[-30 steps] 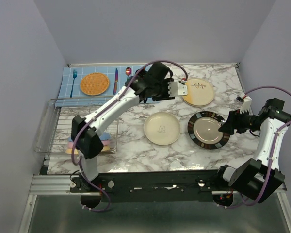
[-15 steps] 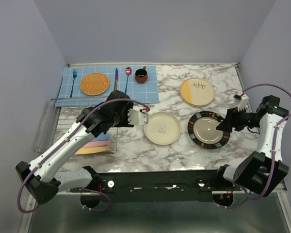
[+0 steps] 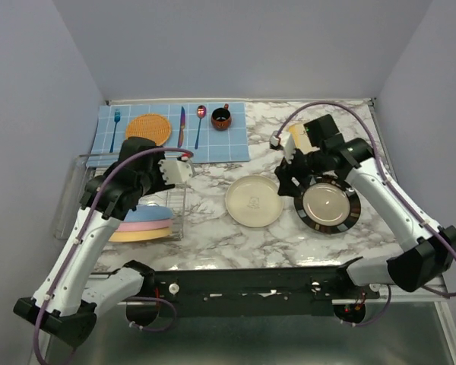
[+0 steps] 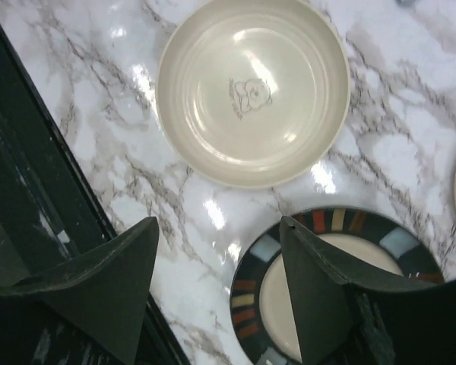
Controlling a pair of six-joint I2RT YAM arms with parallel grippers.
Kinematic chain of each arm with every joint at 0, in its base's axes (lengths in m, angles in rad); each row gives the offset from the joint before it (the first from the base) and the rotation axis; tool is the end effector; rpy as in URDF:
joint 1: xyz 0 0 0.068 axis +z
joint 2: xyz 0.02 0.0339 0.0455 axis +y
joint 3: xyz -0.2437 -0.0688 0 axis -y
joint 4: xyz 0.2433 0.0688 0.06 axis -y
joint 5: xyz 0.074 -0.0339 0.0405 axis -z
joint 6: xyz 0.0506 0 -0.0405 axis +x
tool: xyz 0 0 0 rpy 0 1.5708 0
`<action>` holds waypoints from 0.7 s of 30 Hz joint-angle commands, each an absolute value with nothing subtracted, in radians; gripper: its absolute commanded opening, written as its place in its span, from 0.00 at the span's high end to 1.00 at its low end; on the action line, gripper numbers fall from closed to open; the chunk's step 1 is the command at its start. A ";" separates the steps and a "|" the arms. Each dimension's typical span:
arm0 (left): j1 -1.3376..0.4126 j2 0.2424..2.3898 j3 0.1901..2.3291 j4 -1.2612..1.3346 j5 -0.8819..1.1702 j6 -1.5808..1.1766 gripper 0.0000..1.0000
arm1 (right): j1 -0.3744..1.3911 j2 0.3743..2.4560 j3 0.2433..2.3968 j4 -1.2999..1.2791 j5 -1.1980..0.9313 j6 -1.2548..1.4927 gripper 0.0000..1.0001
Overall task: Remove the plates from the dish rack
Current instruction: Unload the plate from the dish rack.
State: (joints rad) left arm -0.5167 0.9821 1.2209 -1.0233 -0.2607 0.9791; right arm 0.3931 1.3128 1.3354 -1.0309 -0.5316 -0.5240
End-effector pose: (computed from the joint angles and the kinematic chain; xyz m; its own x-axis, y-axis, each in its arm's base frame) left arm 0.1750 -0.0844 0.3452 -0.0781 0.9667 -0.2436 0.6876 0.2292 0.6890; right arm 0.2326 0.1242 0.3151 -0.3864 -0.6271 -0.6763 -0.8931 0.4376 0.1044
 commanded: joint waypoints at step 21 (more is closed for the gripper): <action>0.385 1.026 1.094 -1.044 0.089 1.299 0.31 | 0.877 1.722 1.696 -0.746 -0.219 -0.463 0.28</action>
State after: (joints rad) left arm 0.3016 0.9901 1.0836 -1.0317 -0.0071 1.2289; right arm 0.8379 1.6302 1.5967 -0.7799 -0.2317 -0.4572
